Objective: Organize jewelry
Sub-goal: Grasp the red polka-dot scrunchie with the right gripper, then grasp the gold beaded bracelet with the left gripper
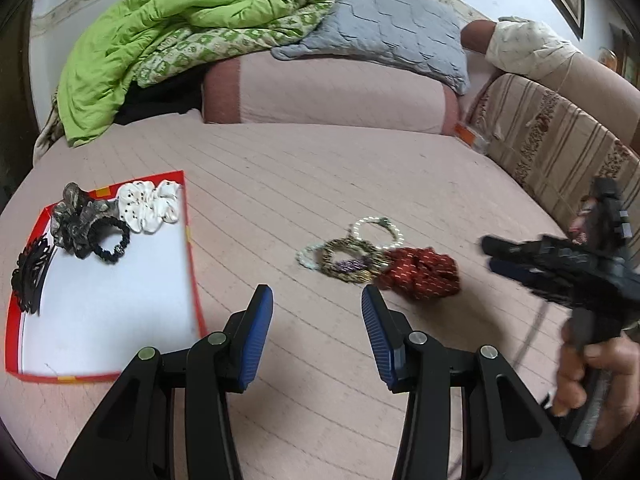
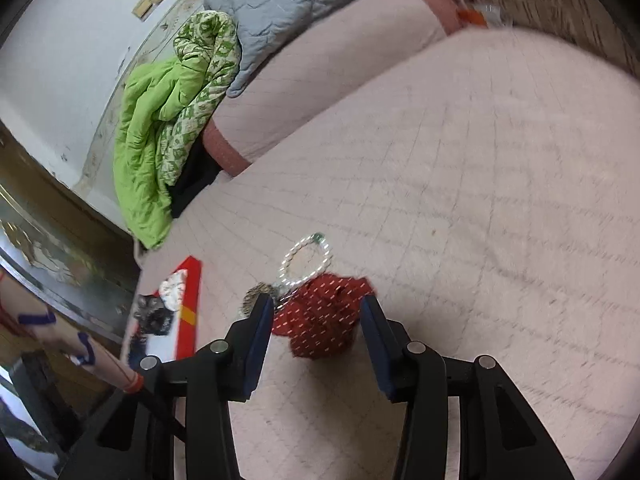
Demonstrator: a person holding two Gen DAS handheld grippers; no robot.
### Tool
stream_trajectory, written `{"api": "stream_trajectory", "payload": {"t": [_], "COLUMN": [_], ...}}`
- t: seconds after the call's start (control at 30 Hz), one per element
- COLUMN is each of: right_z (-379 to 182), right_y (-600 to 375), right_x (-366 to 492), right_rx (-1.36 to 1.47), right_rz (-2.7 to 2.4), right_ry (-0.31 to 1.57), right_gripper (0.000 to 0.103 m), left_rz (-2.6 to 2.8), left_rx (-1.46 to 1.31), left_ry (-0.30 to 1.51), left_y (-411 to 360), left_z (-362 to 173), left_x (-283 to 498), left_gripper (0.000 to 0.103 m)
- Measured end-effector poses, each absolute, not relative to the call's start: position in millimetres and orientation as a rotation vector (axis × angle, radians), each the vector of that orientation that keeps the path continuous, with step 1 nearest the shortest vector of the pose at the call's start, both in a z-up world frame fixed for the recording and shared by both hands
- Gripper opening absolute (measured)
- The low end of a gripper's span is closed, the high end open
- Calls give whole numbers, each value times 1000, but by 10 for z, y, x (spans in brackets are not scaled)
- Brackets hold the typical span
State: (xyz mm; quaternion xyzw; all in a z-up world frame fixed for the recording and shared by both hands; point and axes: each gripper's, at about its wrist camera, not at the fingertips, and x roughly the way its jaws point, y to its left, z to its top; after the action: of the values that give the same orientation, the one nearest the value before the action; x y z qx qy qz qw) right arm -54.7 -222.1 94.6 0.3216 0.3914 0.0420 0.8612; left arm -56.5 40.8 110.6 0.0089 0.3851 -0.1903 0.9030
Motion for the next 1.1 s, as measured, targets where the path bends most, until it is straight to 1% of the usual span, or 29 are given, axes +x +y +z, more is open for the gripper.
{"api": "stream_trajectory", "payload": {"t": [0.03, 0.13, 0.3, 0.43, 0.5, 0.53, 0.57, 0.63, 0.73, 0.8, 0.83, 0.87, 1.03, 1.1], "right_z": [929, 807, 692, 471, 418, 414, 423, 512, 771, 843, 852, 848, 834, 854], "right_y": [-2177, -2065, -1943, -1994, -2006, -2007, -2019, -2043, -2059, -2063, -2075, -2081, -2063, -2021], "right_x": [-519, -425, -327, -209, -158, -144, -144, -176, -257, -264, -260, -246, -196, -178], "right_rx": [678, 738, 703, 757, 745, 734, 722, 706, 607, 599, 607, 614, 647, 638], "right_rz": [87, 110, 84, 50, 49, 47, 38, 26, -14, -19, -21, -19, 10, 23], "right_ry": [835, 888, 945, 1017, 1035, 1038, 1032, 985, 878, 845, 837, 837, 846, 843], "right_gripper": [50, 50, 50, 49, 30, 10, 8, 7, 7, 7, 7, 7, 7, 7], "left_rz": [-392, -382, -395, -432, -454, -460, -463, -467, -474, -471, -474, -479, -485, -476], "left_rx": [11, 3, 3, 7, -7, -17, -27, -38, -58, -49, -43, -31, 19, 34], "left_ry": [793, 789, 842, 880, 918, 934, 954, 982, 1009, 1015, 1013, 1011, 1000, 1007], "left_y": [415, 443, 366, 218, 139, 117, 94, 61, 33, -7, -20, -53, -128, -130], "left_z": [1136, 1172, 1065, 948, 834, 782, 707, 568, 419, 341, 327, 316, 331, 303], "left_x": [-582, -569, -290, -3, 138, 197, 265, 386, 505, 547, 551, 560, 584, 623], "left_gripper": [45, 52, 52, 52, 52, 52, 52, 52, 52, 50, 46, 44, 40, 36]}}
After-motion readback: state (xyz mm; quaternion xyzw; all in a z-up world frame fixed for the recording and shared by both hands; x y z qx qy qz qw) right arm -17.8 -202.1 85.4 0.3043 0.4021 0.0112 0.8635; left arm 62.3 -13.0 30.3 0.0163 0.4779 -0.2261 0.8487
